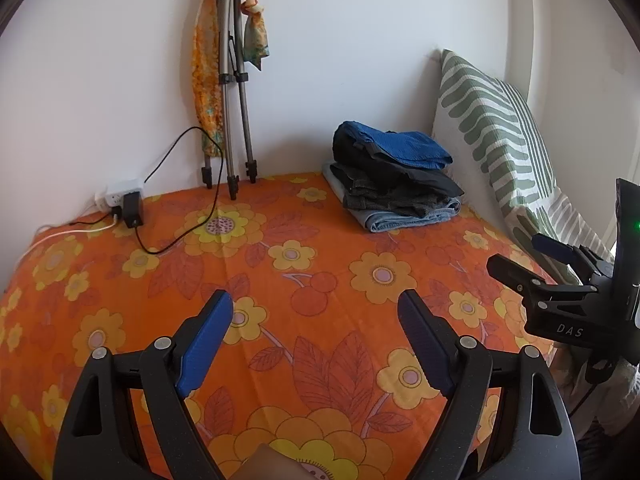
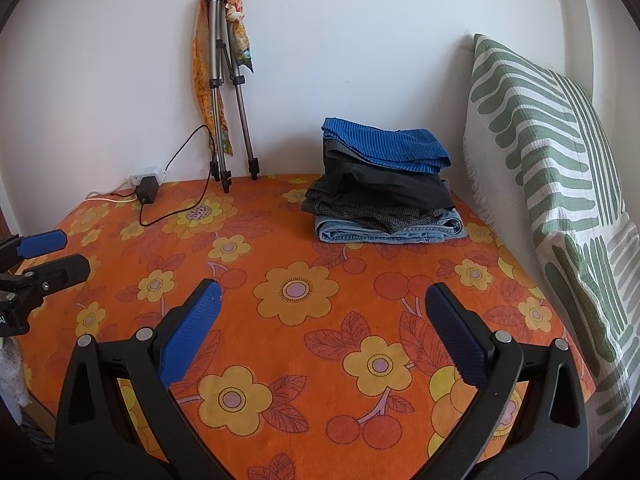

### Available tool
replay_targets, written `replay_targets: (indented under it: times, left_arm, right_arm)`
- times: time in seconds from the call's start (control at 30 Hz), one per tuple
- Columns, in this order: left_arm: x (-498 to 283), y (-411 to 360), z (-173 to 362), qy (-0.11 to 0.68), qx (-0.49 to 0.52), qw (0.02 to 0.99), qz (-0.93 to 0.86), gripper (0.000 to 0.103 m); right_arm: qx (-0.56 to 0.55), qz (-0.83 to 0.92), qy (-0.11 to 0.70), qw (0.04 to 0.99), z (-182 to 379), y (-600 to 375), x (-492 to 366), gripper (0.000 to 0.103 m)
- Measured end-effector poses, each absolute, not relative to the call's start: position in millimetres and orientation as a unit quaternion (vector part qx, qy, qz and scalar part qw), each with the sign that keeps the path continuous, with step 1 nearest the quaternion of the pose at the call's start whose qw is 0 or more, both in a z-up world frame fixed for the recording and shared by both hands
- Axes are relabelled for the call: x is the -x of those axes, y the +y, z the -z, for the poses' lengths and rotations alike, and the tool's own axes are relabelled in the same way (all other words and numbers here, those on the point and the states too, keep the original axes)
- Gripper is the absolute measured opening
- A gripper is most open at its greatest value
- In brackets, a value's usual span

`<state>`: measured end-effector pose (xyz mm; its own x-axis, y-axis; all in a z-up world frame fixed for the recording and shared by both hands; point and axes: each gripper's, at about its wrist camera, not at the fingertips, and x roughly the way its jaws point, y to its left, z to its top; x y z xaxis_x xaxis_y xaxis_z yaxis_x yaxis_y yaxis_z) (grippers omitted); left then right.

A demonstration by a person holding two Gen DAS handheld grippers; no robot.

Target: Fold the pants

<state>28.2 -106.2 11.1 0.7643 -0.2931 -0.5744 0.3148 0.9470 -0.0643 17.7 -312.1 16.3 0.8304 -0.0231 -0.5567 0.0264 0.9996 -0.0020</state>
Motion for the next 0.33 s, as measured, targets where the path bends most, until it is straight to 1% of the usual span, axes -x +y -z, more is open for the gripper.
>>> replay_targets:
  times: [0.33]
  left_arm:
    - [-31.6,-101.5,-8.0,0.31,-0.01,0.937,0.16,0.085]
  right_arm:
    - [0.0,0.01,0.292,0.956,-12.5,-309.6,-18.5,0.103]
